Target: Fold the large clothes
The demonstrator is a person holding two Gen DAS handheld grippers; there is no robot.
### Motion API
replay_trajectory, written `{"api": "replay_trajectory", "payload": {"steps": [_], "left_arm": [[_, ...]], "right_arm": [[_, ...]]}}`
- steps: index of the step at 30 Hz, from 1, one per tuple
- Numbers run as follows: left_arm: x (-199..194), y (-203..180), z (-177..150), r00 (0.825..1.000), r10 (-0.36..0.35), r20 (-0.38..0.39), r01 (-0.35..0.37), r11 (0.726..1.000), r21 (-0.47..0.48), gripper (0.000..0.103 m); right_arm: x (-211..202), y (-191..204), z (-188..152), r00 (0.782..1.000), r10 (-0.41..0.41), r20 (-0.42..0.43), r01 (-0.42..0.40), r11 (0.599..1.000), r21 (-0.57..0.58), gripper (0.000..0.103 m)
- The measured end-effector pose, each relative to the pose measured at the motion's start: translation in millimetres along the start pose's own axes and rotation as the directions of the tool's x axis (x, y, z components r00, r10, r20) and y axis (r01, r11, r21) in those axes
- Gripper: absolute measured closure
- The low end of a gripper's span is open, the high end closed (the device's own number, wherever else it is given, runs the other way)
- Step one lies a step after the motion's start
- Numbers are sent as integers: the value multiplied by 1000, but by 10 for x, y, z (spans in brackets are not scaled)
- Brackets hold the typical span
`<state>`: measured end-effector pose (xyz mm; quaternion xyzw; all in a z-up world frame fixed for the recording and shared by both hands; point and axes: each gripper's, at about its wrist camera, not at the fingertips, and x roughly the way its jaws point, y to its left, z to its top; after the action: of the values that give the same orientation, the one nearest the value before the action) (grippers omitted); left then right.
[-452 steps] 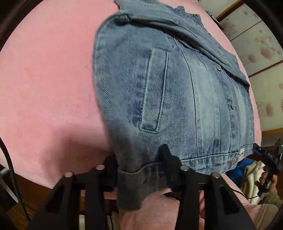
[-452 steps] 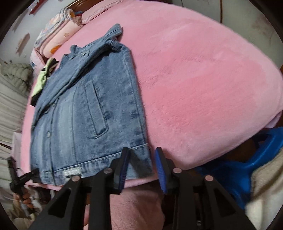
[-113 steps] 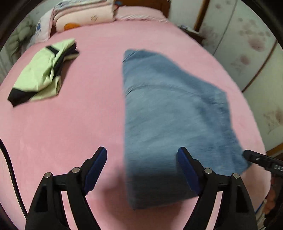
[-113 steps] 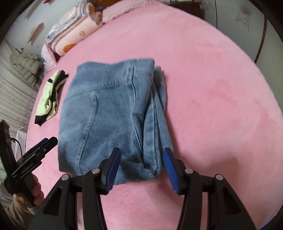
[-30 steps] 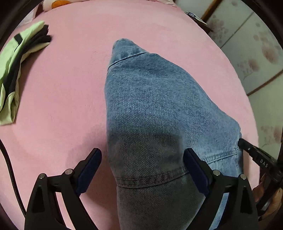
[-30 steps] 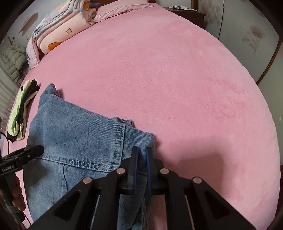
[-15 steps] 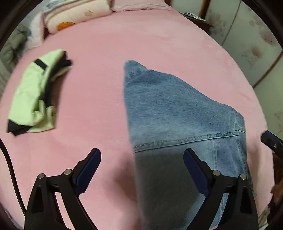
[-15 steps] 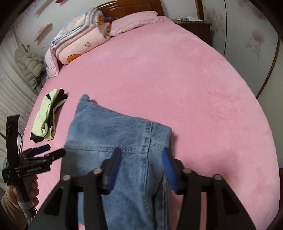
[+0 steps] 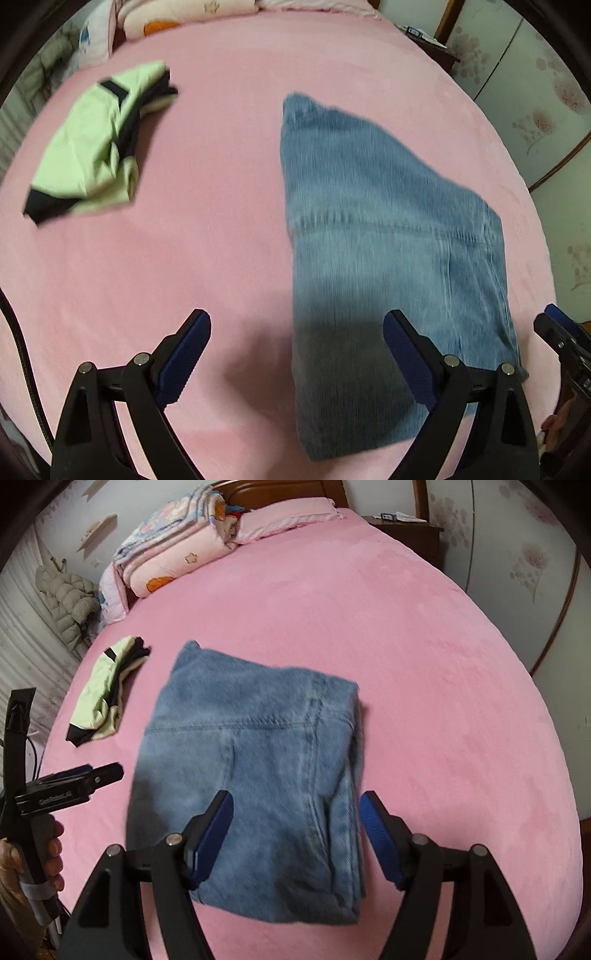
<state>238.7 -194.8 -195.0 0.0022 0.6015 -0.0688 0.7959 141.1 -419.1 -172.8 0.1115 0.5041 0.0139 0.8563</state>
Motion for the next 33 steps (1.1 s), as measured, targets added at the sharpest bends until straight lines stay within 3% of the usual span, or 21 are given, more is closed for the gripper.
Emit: {"api": "replay_trajectory", "payload": {"steps": [5,8,15,23,33], "left_arm": [[152,27,-243,1000,-23,-10,22,1000,-17,9],[258,72,-339,994,-106,-31,104,992,-68,9],[416,98,-359,977,-210,-41,204,972,-114,9],[721,-11,-159,956,-279,-85,266,954,-140,5],[1105,-168,65,918,-361,-165,335,927,-165,0]], "right_arm": [[99,-102,-139,999,-38,-29,38,999,4,32],[169,-145,-192,998,-32,-47,33,999,6,32],[400,-269,-239,995,10,-95,-7,999,32,32],[857,-493,-117,975,119,-186,-100,989,111,32],[1253,-650,92,934,281,-221,-255,957,139,32]]}}
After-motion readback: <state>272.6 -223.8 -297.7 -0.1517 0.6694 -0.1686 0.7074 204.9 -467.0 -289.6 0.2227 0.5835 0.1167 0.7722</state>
